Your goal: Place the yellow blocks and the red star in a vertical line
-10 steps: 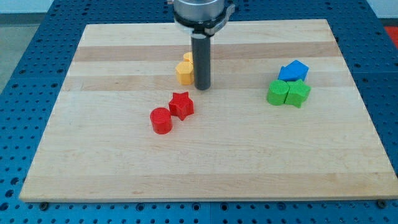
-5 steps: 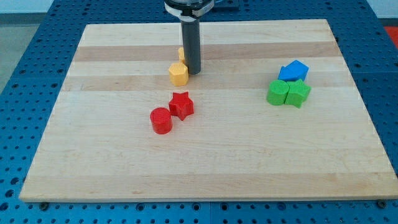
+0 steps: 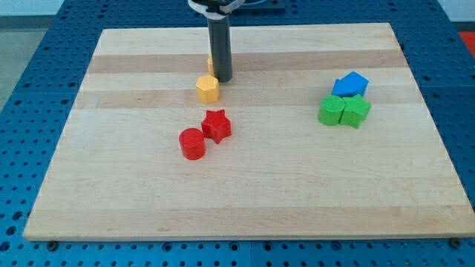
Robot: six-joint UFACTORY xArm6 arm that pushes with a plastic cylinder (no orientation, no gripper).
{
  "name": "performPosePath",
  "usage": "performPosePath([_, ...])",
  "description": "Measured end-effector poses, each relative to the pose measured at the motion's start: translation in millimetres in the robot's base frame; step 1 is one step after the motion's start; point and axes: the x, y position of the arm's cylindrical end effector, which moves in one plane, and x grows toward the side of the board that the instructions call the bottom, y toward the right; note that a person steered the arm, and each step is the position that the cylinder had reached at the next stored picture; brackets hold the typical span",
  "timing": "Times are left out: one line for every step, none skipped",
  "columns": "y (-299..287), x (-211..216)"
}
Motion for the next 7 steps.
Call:
performPosePath([0,-18])
performPosePath([0,-18])
performPosePath([-10,-5])
performPosePath([-11,7])
performPosePath([-11,8])
performPosePath([-11,12])
performPosePath([-9,12])
